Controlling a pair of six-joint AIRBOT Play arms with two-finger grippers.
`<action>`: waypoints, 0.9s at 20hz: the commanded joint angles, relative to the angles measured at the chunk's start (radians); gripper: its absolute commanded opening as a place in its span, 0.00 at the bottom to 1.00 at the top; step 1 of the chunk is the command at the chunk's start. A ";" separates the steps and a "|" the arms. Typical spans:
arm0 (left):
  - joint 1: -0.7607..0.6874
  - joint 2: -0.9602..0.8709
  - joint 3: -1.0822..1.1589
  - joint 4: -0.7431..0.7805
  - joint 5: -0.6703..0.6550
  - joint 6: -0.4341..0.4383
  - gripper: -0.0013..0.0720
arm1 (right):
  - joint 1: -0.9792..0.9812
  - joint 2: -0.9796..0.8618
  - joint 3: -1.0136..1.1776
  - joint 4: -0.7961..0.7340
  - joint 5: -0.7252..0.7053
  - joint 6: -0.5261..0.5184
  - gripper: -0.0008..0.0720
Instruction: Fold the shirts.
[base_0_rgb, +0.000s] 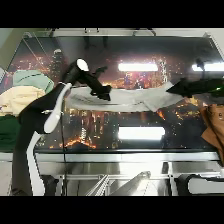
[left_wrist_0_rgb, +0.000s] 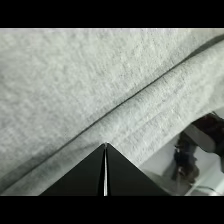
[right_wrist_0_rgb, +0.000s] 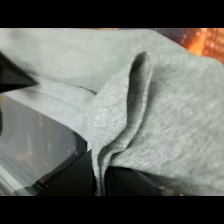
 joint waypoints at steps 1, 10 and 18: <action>-0.134 -0.016 0.007 0.071 0.126 -0.037 0.01 | -0.021 0.109 0.031 0.025 0.085 0.030 0.03; -0.084 0.179 0.010 -0.089 0.035 0.004 0.04 | 0.243 0.167 0.085 0.119 -0.041 0.104 0.03; 0.304 0.547 -0.092 -0.166 -0.126 0.044 0.04 | 0.809 -0.199 0.274 -0.076 -0.476 0.186 0.03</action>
